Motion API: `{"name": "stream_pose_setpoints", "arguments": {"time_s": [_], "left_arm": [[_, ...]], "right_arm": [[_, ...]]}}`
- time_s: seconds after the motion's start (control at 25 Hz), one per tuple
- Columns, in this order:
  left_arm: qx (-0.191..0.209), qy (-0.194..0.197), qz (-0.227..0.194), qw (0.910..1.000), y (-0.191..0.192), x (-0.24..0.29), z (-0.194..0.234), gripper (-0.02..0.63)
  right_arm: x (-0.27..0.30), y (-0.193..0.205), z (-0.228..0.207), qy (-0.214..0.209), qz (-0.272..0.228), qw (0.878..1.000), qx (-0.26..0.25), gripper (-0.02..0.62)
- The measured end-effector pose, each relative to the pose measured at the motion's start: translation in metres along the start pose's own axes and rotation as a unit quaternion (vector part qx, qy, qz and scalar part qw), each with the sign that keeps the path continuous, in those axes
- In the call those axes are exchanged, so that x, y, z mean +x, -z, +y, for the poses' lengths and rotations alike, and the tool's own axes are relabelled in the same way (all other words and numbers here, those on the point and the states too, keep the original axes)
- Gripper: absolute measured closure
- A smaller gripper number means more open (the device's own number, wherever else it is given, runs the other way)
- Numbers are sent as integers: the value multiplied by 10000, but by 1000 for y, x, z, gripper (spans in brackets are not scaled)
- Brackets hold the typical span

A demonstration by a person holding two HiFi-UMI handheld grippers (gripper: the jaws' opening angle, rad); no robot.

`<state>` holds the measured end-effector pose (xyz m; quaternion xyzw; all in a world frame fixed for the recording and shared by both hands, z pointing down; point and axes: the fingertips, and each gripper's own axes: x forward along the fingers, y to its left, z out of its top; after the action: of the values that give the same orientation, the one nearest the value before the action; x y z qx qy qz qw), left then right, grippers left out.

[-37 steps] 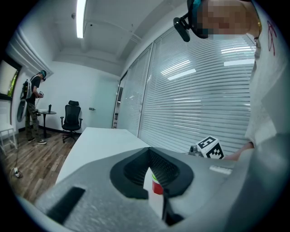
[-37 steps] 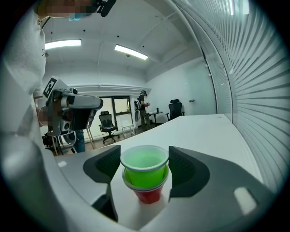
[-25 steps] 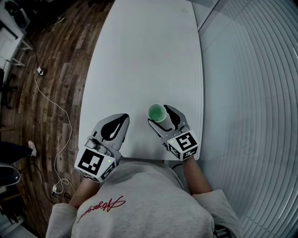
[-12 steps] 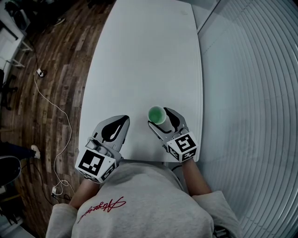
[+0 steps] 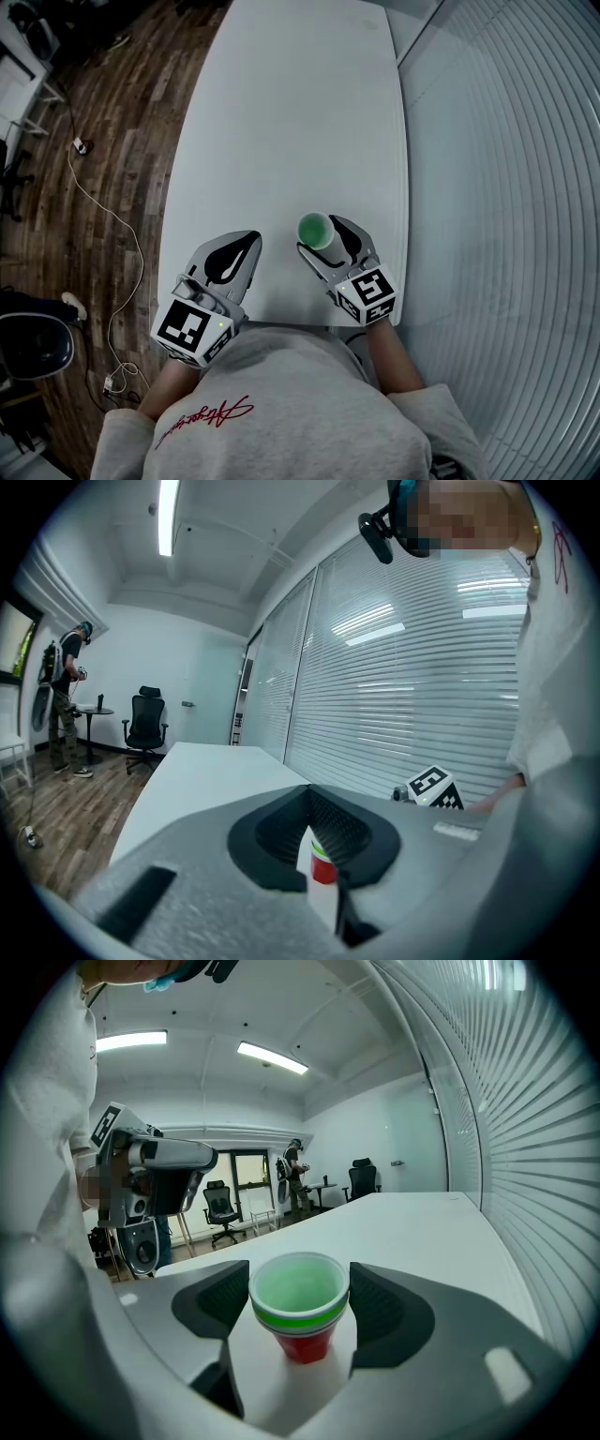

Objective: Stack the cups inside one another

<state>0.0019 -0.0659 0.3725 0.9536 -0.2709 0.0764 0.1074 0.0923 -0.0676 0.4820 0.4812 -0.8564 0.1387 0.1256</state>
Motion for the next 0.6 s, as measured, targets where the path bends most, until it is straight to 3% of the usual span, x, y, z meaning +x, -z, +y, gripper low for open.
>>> {"name": "stream_pose_setpoints", "arguments": {"time_s": [0.6], "left_arm": [[-57, 53, 27, 10000, 16, 12, 8, 612]], "right_arm": [[11, 18, 2, -178, 139, 9997, 125, 251]]}}
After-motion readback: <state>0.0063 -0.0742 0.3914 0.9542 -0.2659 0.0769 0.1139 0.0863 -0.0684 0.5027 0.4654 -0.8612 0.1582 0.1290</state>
